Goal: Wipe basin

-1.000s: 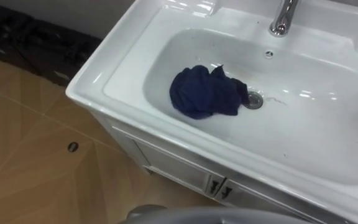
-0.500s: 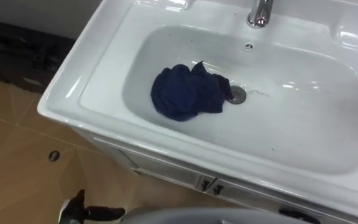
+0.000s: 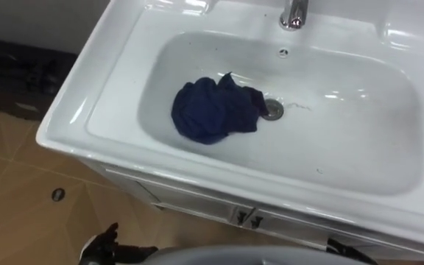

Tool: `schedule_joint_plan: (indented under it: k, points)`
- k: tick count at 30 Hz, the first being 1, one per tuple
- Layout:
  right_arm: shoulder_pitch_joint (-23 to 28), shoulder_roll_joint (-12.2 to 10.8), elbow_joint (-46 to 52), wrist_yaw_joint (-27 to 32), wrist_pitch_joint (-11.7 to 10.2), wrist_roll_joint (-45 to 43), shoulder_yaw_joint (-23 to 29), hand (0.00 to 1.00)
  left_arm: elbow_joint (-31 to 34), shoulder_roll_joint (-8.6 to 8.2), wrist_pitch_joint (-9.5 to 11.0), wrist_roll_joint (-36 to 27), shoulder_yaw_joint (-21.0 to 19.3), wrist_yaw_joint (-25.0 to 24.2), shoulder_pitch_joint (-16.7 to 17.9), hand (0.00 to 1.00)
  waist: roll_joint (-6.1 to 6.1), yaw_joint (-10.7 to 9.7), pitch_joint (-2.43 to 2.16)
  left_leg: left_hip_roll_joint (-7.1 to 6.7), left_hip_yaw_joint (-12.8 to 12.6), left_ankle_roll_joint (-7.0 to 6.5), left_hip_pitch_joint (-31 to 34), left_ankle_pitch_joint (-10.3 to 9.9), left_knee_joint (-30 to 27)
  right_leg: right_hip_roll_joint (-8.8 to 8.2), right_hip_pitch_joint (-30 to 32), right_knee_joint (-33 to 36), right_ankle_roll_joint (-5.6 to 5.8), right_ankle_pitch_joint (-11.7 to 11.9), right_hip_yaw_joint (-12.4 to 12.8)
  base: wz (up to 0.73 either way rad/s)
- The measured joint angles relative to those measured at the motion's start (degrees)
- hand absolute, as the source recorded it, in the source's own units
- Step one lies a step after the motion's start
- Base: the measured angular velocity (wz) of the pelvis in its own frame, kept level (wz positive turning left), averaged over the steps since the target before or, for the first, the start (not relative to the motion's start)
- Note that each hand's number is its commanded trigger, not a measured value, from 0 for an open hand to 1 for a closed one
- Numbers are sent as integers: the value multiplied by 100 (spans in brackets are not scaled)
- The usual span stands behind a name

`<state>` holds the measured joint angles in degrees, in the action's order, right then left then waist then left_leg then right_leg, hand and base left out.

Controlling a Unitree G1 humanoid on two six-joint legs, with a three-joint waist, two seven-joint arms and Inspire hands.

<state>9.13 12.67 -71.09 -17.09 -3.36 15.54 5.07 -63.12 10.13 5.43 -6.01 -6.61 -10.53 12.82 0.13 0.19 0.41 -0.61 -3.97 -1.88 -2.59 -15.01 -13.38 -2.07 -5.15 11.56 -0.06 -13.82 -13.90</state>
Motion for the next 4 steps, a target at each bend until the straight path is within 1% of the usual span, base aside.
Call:
schedule_joint_plan:
  k: [1, 4]
  points:
    - [6, -6, -2, -14, -32, 17, 2, 0, -19, 4, 0, -121, 10, -52, 2, 0, 9, -8, -1, -1, -7, 0, -1, 0, -2, -1, 10, 13, 0, 0, 10, -5]
    - [5, -9, -6, -17, -33, 22, 7, 0, -150, 4, 7, -341, 9, -161, 7, 0, 30, -6, -22, -1, -58, -2, -12, 1, -11, 15, 20, 15, 1, 12, 91, -8]
